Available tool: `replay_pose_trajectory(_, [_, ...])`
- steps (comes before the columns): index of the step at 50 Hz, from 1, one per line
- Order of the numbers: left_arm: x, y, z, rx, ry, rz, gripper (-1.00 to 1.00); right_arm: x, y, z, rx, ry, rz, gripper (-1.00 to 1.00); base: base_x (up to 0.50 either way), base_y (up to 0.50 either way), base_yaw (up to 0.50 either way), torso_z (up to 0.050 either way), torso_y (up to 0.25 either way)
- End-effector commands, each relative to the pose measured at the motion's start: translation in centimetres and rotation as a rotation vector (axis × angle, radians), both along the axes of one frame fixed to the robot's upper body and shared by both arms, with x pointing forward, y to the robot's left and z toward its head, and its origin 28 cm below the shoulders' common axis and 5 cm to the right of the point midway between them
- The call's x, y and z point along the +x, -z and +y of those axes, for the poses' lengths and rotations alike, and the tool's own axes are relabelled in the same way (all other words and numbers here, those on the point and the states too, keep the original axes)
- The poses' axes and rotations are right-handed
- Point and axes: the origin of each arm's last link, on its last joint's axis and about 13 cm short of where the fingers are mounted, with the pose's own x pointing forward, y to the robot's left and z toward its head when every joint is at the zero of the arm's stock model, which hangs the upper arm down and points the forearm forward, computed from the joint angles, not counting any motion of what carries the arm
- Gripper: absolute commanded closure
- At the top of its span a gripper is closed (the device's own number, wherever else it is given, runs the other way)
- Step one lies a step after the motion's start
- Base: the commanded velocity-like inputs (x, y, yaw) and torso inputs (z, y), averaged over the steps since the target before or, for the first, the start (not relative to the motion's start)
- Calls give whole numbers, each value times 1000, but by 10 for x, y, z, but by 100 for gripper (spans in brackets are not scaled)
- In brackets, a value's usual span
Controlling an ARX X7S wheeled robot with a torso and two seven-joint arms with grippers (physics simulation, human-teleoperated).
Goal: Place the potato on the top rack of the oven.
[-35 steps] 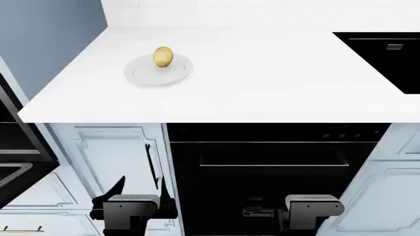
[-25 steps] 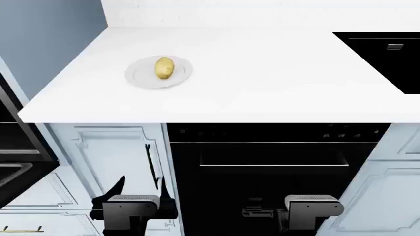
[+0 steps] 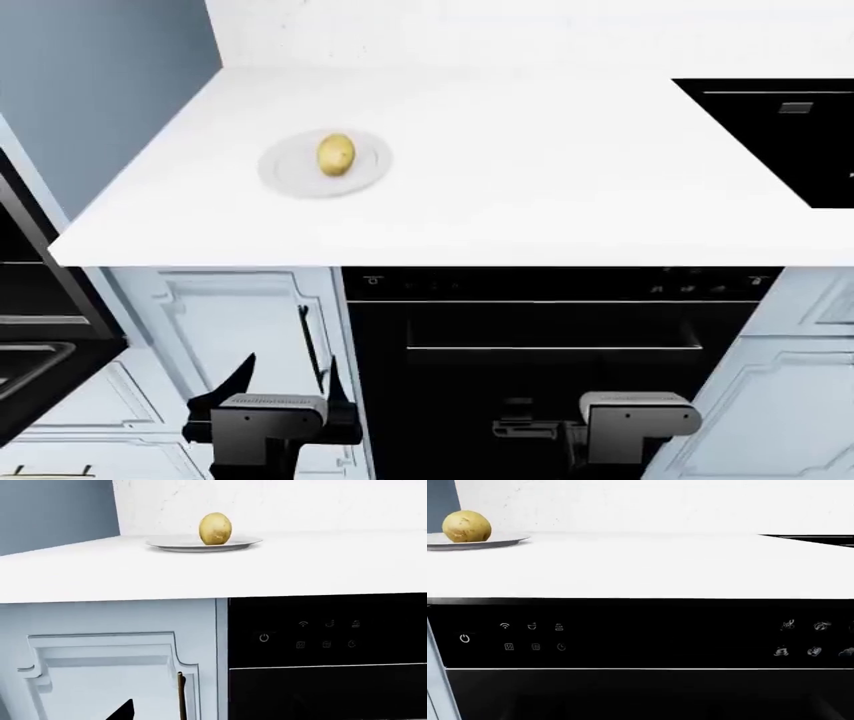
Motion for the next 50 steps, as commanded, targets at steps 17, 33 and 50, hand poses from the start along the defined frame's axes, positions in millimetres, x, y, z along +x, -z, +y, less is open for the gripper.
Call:
replay_pose_trajectory(17, [-14,-52,3,26,97,14,-100,-16,-57,-1,-29,-61,-42,-100,0,0,0,50,3])
replay_pose_trajectory(33, [12,-173,5,-82,338,-84,-100,-18,-188,-12,-49,-214,-183,-100,0,0,0,28,2])
replay_pose_trajectory(50, [-3,-213,29,-138,323,146,-100,-30,-235,-24,-199,-157,-41,-100,0,0,0,0,0])
